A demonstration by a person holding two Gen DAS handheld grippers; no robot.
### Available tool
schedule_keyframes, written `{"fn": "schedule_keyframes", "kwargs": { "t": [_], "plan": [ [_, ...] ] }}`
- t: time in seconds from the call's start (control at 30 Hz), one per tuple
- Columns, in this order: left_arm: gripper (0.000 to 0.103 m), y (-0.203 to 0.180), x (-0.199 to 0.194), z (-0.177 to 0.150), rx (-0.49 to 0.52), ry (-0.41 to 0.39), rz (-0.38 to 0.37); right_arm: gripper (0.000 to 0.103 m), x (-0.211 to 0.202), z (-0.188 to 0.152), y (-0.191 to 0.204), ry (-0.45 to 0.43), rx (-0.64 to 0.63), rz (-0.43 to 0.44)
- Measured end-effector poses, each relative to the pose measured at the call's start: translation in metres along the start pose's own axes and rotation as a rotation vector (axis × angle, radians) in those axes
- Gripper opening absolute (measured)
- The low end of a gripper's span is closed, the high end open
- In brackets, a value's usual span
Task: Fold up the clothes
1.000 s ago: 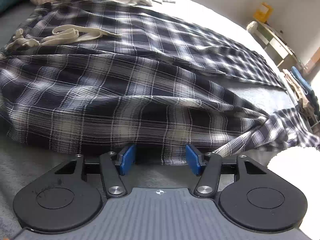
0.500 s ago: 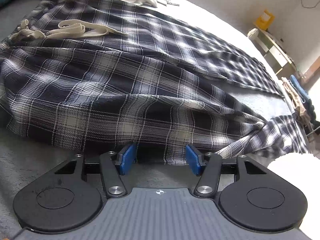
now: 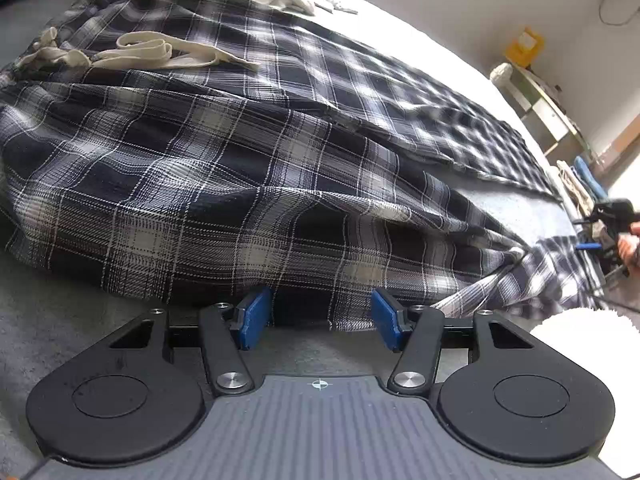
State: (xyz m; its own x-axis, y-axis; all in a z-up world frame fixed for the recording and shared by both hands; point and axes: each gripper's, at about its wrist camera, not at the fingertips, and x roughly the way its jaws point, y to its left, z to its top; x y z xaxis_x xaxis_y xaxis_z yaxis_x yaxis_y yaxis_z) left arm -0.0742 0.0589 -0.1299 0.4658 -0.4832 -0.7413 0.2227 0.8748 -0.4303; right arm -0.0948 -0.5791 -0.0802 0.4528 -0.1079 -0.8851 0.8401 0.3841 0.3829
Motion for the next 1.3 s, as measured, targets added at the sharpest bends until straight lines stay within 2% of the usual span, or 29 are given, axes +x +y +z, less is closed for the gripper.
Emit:
{"fn": "schedule_keyframes", "kwargs": {
  "t": [0.2, 0.4, 0.5, 0.57, 0.6, 0.7, 0.87, 0.9, 1.0, 1.07, 1.17, 1.23, 1.3],
  "plan": [
    [0.057, 0.006, 0.002, 0.000, -0.020, -0.002, -0.029, 0.050, 0.011, 0.008, 0.008, 0.046, -0.005, -0.156],
    [0.059, 0.010, 0.004, -0.001, -0.018, -0.009, -0.048, 0.049, 0.024, 0.016, 0.000, 0.067, 0.053, -0.145],
    [0.060, 0.009, 0.004, -0.001, -0.021, -0.010, -0.052, 0.032, 0.024, 0.012, 0.003, 0.040, 0.014, -0.182],
    [0.061, 0.010, 0.004, 0.000, -0.024, -0.011, -0.055, 0.017, 0.020, 0.008, 0.003, 0.016, -0.007, -0.201],
    [0.062, 0.010, 0.004, 0.000, -0.026, -0.012, -0.057, 0.005, 0.016, 0.007, 0.002, 0.002, -0.010, -0.205],
    [0.062, 0.012, 0.003, -0.001, -0.038, -0.019, -0.066, 0.003, -0.009, 0.005, 0.006, -0.058, 0.022, -0.115],
    [0.062, 0.014, 0.000, -0.002, -0.058, -0.034, -0.076, 0.003, -0.098, 0.016, 0.053, -0.172, -0.023, 0.203],
    [0.062, 0.014, 0.000, -0.003, -0.061, -0.038, -0.075, 0.003, -0.118, 0.027, 0.064, -0.206, -0.045, 0.265],
    [0.062, 0.011, -0.003, -0.002, -0.054, -0.050, -0.077, 0.003, -0.183, 0.030, 0.078, -0.332, -0.096, 0.393],
    [0.062, 0.007, -0.004, -0.002, -0.040, -0.060, -0.075, 0.003, -0.213, 0.028, 0.064, -0.382, -0.078, 0.444],
    [0.062, 0.004, -0.004, 0.000, -0.030, -0.054, -0.062, 0.003, -0.231, 0.022, 0.023, -0.409, -0.025, 0.461],
    [0.062, 0.003, -0.005, 0.001, -0.028, -0.046, -0.058, 0.003, -0.227, 0.016, -0.015, -0.402, 0.045, 0.452],
    [0.062, 0.003, -0.007, 0.000, -0.025, -0.038, -0.052, 0.003, -0.203, 0.010, -0.066, -0.396, 0.142, 0.412]
  ]
}}
